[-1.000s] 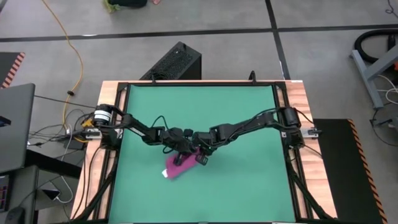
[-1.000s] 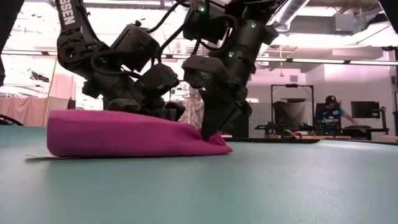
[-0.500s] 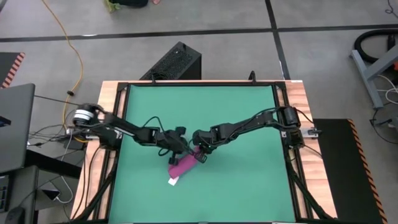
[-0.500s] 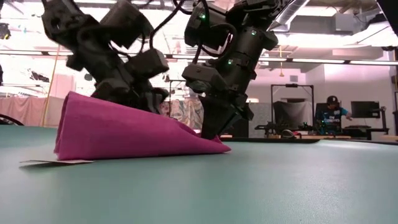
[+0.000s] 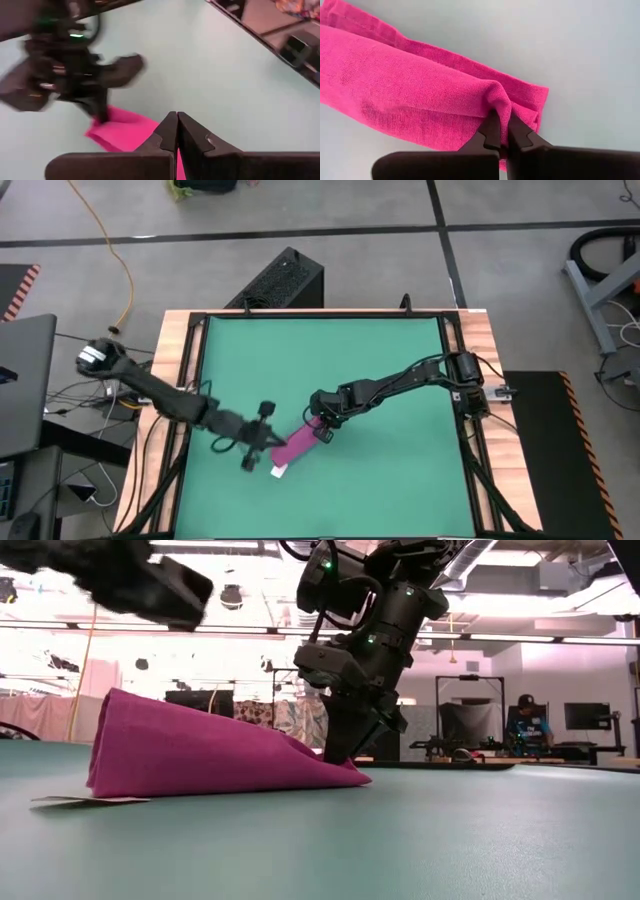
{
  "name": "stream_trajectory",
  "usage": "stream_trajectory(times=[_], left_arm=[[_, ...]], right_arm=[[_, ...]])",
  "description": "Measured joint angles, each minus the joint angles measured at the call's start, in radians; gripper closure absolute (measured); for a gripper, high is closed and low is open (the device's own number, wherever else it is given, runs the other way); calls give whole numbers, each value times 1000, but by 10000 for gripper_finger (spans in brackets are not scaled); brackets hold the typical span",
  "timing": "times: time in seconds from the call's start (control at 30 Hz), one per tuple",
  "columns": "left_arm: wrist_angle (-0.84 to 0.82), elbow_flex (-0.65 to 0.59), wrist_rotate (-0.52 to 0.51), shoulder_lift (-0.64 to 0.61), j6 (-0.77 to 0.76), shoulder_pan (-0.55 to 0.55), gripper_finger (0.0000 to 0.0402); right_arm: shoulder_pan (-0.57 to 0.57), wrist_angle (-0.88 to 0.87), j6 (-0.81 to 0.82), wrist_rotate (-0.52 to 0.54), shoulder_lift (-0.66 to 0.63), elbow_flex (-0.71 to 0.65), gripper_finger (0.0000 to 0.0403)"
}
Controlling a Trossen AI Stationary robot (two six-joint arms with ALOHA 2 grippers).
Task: Roll towel into tight, uniform cylinder
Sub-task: Roll the pink towel
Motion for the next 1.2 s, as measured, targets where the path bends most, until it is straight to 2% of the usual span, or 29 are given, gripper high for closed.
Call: stream_trajectory(times=[0.17, 0.4, 0.6, 0.8, 1.2], left_arm=[[103, -29, -107, 110, 41, -115, 401], [118, 0, -176, 269, -29, -127, 401], [48, 0, -199, 322, -161, -146, 401], [53, 0, -236, 334, -203, -179, 402], [76, -26, -254, 334, -233, -178, 401]], right_arm=[[0, -7, 0, -2, 0, 0, 390], [0, -12, 7, -14, 0, 0, 390], [2, -28, 8, -14, 0, 0, 390], [5, -39, 3, -14, 0, 0, 389], [23, -51, 0, 61, -26, -3, 308]])
